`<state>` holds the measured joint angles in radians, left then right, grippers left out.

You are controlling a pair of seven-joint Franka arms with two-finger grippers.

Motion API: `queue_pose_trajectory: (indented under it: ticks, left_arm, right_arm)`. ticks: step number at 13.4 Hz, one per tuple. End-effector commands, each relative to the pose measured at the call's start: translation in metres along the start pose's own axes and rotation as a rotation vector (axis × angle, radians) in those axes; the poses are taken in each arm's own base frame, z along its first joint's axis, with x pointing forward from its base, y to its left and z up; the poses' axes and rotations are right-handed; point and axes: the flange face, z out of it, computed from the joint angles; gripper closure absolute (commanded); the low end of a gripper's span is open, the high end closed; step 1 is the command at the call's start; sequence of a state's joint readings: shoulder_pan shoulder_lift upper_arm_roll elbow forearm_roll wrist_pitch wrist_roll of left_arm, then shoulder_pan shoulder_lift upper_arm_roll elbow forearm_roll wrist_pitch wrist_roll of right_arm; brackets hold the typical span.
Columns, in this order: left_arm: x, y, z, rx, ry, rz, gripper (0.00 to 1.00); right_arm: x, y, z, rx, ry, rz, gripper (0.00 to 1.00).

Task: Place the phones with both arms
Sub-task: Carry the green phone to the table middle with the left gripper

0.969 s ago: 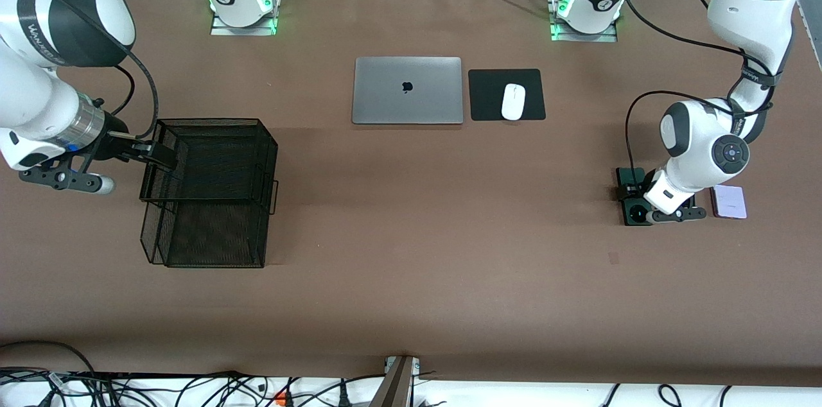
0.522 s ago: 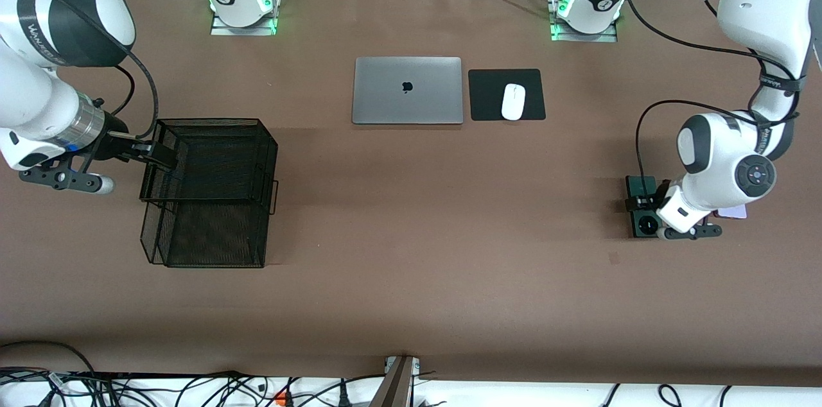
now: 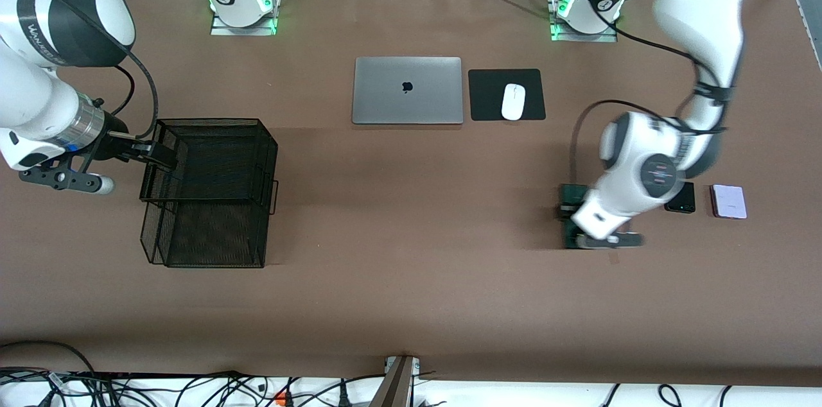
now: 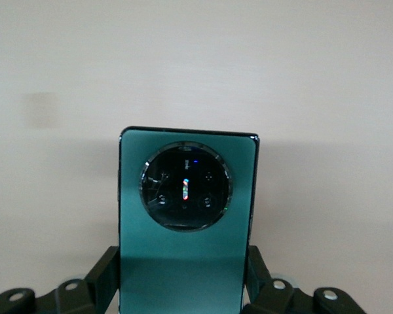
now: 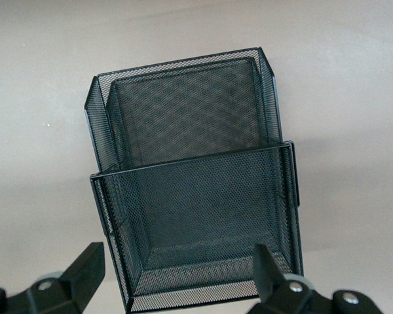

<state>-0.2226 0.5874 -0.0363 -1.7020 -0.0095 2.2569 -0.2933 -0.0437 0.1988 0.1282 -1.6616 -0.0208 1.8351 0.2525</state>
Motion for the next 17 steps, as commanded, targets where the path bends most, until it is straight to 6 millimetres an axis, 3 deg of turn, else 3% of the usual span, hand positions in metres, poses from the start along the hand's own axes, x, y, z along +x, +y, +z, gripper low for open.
queue_pose_trajectory:
  ticks: [1,2,4,8,11,14,15,16,17]
  left_arm:
    - [-0.006,0.109,-0.016,-0.029,0.0,-0.03,1.0]
    - [-0.017,0.16,-0.015,-0.043,0.009,-0.042,1.0]
    - [-0.04,0.242,0.004,-0.057,0.024,-0.095,1.0]
    - [-0.081,0.346,0.041,-0.084,0.061,-0.088,1.0]
    - [-0.093,0.383,0.05,-0.116,0.102,-0.085,1.0]
    - [-0.112,0.399,0.069,-0.09,0.116,-0.095,1.0]
    - [-0.11,0.397,0.077,-0.104,0.133,-0.109,0.89]
    - [-0.11,0.397,0.084,-0.107,0.137,-0.116,0.72]
    - [-0.11,0.397,0.085,-0.108,0.137,-0.121,0.46]
  right_arm:
    - [0.001,0.002,-0.003,0.017,-0.009,-0.005,0.0]
    - [0.001,0.002,-0.003,0.016,-0.009,-0.006,0.0]
    - [0.001,0.002,-0.004,0.016,-0.008,-0.007,0.0]
    - [0.001,0.002,-0.003,0.017,-0.009,-0.007,0.0]
    - [0.001,0.003,-0.003,0.015,-0.011,-0.006,0.0]
    - [0.001,0.002,-0.003,0.017,-0.009,-0.007,0.0]
    - [0.001,0.003,-0.003,0.016,-0.009,-0.006,0.0]
    - [0.001,0.003,-0.003,0.017,-0.011,-0.005,0.0]
    - [0.001,0.003,-0.003,0.015,-0.011,-0.006,0.0]
